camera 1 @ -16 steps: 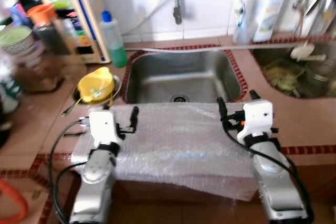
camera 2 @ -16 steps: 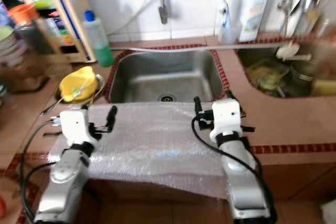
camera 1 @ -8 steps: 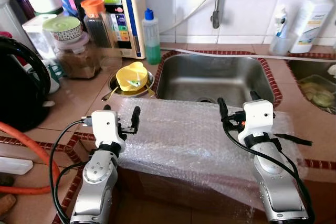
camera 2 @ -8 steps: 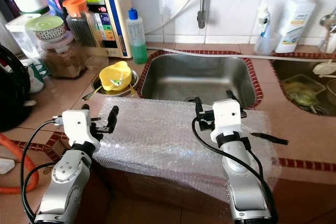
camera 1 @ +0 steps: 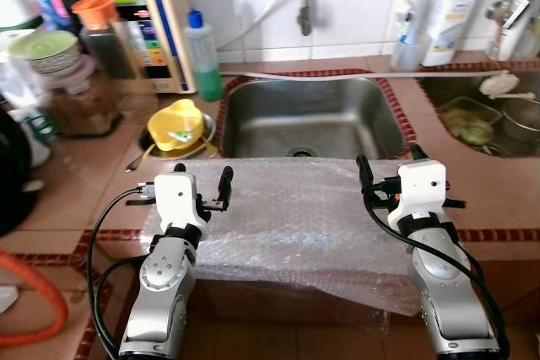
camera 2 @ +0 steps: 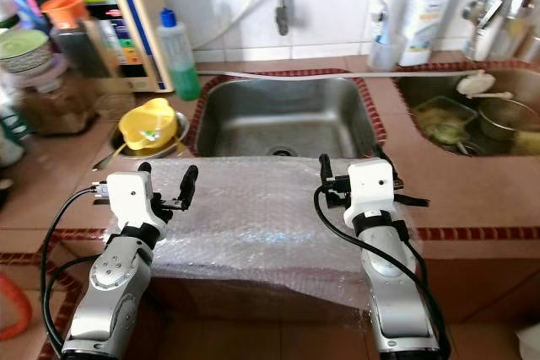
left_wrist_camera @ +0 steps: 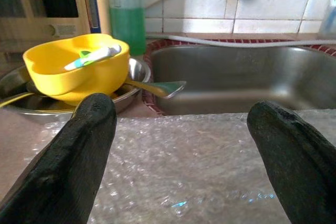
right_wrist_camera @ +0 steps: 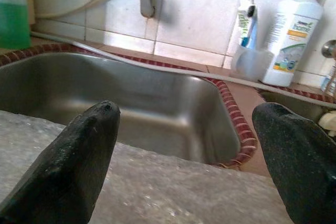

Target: Kitchen organization

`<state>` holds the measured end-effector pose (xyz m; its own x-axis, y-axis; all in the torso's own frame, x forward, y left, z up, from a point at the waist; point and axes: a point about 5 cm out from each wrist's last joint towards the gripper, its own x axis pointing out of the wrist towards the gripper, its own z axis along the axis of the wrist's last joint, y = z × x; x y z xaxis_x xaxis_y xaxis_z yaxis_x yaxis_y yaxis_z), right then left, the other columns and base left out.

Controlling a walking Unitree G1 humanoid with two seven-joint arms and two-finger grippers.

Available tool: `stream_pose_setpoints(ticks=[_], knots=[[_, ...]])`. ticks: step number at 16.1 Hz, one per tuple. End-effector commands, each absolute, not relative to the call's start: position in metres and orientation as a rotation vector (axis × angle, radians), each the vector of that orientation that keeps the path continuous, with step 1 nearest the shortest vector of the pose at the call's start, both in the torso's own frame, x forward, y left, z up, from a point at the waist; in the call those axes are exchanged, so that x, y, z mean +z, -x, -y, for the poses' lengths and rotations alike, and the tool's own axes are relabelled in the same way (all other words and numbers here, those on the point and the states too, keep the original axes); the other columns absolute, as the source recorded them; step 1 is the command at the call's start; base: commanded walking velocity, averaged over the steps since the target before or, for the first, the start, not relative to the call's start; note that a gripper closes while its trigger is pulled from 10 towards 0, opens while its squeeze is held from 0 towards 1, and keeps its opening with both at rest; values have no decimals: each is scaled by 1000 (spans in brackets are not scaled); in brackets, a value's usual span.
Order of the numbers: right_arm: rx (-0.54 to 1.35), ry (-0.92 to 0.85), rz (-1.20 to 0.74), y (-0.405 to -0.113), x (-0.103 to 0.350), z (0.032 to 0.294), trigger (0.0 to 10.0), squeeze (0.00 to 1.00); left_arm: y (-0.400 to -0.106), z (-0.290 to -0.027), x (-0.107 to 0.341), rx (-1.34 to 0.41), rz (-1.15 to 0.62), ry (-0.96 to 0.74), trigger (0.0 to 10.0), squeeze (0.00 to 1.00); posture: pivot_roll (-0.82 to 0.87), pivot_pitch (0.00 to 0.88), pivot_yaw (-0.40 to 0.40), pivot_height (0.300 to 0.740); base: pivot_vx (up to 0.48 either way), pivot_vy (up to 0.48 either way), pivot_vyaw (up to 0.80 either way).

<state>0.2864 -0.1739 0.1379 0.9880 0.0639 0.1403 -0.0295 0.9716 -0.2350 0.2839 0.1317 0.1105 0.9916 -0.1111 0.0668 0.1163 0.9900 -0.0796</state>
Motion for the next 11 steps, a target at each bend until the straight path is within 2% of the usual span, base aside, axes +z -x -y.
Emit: stream_pose_setpoints(ticks=[1, 5, 11], knots=[[56, 231, 169, -287, 144, 171, 10000, 0, -284, -135, 113, -103, 69, 69, 10000, 0, -265, 21, 88, 740, 0, 0, 0], [71, 231, 169, -287, 143, 169, 10000, 0, -286, -140, 114, -53, 72, 35, 10000, 0, -262, 19, 85, 740, 0, 0, 0], [65, 243, 199, -288, 150, 170, 10000, 0, -284, -130, 129, -152, 122, 121, 10000, 0, -261, 13, 86, 740, 0, 0, 0]])
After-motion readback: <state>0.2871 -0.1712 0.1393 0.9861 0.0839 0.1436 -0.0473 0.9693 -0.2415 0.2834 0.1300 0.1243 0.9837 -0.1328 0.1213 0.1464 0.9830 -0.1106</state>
